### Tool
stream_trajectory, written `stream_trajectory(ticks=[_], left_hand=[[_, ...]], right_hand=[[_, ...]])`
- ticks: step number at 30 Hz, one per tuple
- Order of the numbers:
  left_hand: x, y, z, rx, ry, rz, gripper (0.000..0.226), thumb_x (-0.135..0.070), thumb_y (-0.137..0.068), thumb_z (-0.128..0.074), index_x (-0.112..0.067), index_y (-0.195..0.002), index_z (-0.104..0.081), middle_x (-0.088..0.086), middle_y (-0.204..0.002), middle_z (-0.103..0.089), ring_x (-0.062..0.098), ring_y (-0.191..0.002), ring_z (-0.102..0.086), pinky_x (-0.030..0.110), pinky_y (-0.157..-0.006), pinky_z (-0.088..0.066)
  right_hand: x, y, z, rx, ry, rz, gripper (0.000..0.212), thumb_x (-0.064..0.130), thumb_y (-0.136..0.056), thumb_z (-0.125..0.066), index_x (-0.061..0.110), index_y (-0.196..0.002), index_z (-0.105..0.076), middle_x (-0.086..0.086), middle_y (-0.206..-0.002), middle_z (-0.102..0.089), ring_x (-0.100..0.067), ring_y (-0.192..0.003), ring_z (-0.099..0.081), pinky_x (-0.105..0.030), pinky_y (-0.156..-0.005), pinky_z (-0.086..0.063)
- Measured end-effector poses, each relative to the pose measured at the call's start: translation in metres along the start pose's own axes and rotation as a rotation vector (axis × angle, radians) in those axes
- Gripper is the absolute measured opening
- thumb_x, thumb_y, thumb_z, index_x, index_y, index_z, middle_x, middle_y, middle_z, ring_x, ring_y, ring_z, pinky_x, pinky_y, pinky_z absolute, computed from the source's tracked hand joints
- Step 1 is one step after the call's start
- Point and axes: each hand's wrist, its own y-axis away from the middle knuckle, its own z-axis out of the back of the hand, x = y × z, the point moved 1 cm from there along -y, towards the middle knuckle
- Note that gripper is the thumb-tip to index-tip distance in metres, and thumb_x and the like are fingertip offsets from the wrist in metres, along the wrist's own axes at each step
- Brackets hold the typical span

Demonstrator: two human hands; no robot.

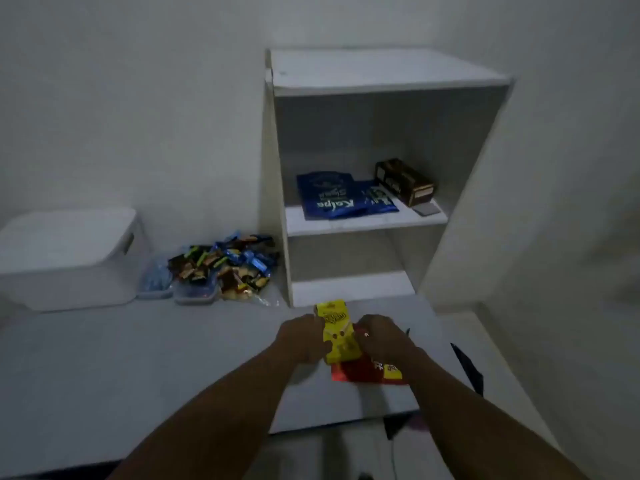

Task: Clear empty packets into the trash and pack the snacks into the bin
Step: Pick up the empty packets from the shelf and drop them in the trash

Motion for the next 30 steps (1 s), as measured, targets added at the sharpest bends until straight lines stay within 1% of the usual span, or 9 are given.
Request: stream_trajectory(ticks=[2, 4, 8, 11, 13, 15, 19, 26, 30], left_hand=[[-0.013, -0.017, -0.023, 0.023, 0.015, 0.039, 0.052, -0.050, -0.088, -0.055, -0.020, -0.131, -0.052, 0.006, -0.130, -0.056, 0.028, -0.120, -0.057, 0.039, -0.096, -0.047], [-0.025, -0.025, -0.045, 0.031, 0.024, 0.074, 0.051, -0.048, -0.088, -0.056, -0.018, -0.128, -0.051, 0.007, -0.127, -0.055, 0.029, -0.117, -0.057, 0.040, -0.093, -0.048], [-0.037, -0.053, -0.081, -0.122, 0.051, 0.084, 0.064, -0.042, -0.079, -0.062, -0.012, -0.133, -0.042, 0.018, -0.122, -0.062, 0.040, -0.105, -0.064, 0.046, -0.079, -0.058], [-0.047, -0.067, -0.101, -0.028, 0.028, 0.126, 0.074, -0.043, -0.090, -0.057, -0.017, -0.152, -0.026, 0.016, -0.155, -0.031, 0.043, -0.139, -0.033, 0.051, -0.107, -0.038], [-0.047, -0.071, -0.104, -0.078, 0.032, 0.160, 0.073, -0.049, -0.093, -0.048, -0.020, -0.156, -0.022, 0.013, -0.163, -0.014, 0.044, -0.147, -0.017, 0.053, -0.114, -0.027], [-0.044, -0.079, -0.112, -0.109, 0.019, 0.164, 0.073, -0.052, -0.092, -0.040, -0.021, -0.156, -0.022, 0.016, -0.164, -0.010, 0.048, -0.147, -0.013, 0.057, -0.113, -0.026], [-0.050, -0.098, -0.125, -0.102, 0.039, 0.204, 0.082, -0.066, -0.083, -0.022, -0.024, -0.153, -0.031, 0.016, -0.163, -0.018, 0.048, -0.146, -0.018, 0.060, -0.110, -0.029], [-0.053, -0.108, -0.121, -0.184, 0.157, 0.348, 0.059, -0.049, -0.091, -0.054, -0.016, -0.138, -0.039, 0.013, -0.151, -0.034, 0.040, -0.143, -0.025, 0.056, -0.102, -0.042], [-0.041, -0.100, -0.122, -0.235, 0.139, 0.315, 0.063, -0.051, -0.090, -0.051, -0.026, -0.144, -0.031, 0.009, -0.155, -0.029, 0.035, -0.141, -0.027, 0.052, -0.096, -0.045]], right_hand=[[-0.030, -0.012, -0.010, 0.004, -0.095, 0.042, 0.021, 0.030, -0.091, -0.056, 0.014, -0.090, -0.069, -0.010, -0.099, -0.072, -0.024, -0.093, -0.068, -0.032, -0.081, -0.051], [-0.062, -0.018, -0.027, 0.016, -0.100, 0.023, 0.029, 0.040, -0.093, -0.049, 0.018, -0.092, -0.068, -0.009, -0.097, -0.071, -0.020, -0.089, -0.064, -0.029, -0.077, -0.045], [-0.105, -0.027, -0.054, -0.041, 0.060, -0.019, 0.045, 0.040, -0.091, -0.045, 0.011, -0.123, -0.061, -0.016, -0.113, -0.061, -0.034, -0.107, -0.057, -0.044, -0.089, -0.050], [-0.121, -0.029, -0.068, -0.062, 0.272, 0.030, 0.062, 0.037, -0.081, -0.064, 0.012, -0.136, -0.050, -0.016, -0.130, -0.053, -0.040, -0.130, -0.046, -0.058, -0.108, -0.037], [-0.120, -0.026, -0.074, -0.059, 0.255, 0.025, 0.073, 0.037, -0.082, -0.069, 0.015, -0.144, -0.039, -0.015, -0.142, -0.045, -0.040, -0.140, -0.034, -0.061, -0.113, -0.026], [-0.123, -0.031, -0.083, -0.040, 0.199, 0.059, 0.071, 0.041, -0.087, -0.061, 0.016, -0.148, -0.035, -0.017, -0.145, -0.042, -0.043, -0.138, -0.035, -0.064, -0.112, -0.029], [-0.145, -0.039, -0.094, -0.037, 0.171, 0.071, 0.065, 0.041, -0.090, -0.050, 0.020, -0.149, -0.033, -0.023, -0.150, -0.039, -0.048, -0.138, -0.035, -0.065, -0.110, -0.031], [-0.162, -0.043, -0.105, 0.007, 0.252, 0.103, 0.090, 0.071, -0.091, -0.037, 0.015, -0.158, -0.016, -0.017, -0.164, -0.015, -0.038, -0.152, -0.005, -0.055, -0.122, -0.001], [-0.160, -0.045, -0.104, 0.007, 0.239, 0.094, 0.079, 0.069, -0.091, -0.033, 0.026, -0.157, -0.022, -0.017, -0.164, -0.016, -0.040, -0.152, -0.007, -0.059, -0.120, -0.006]])
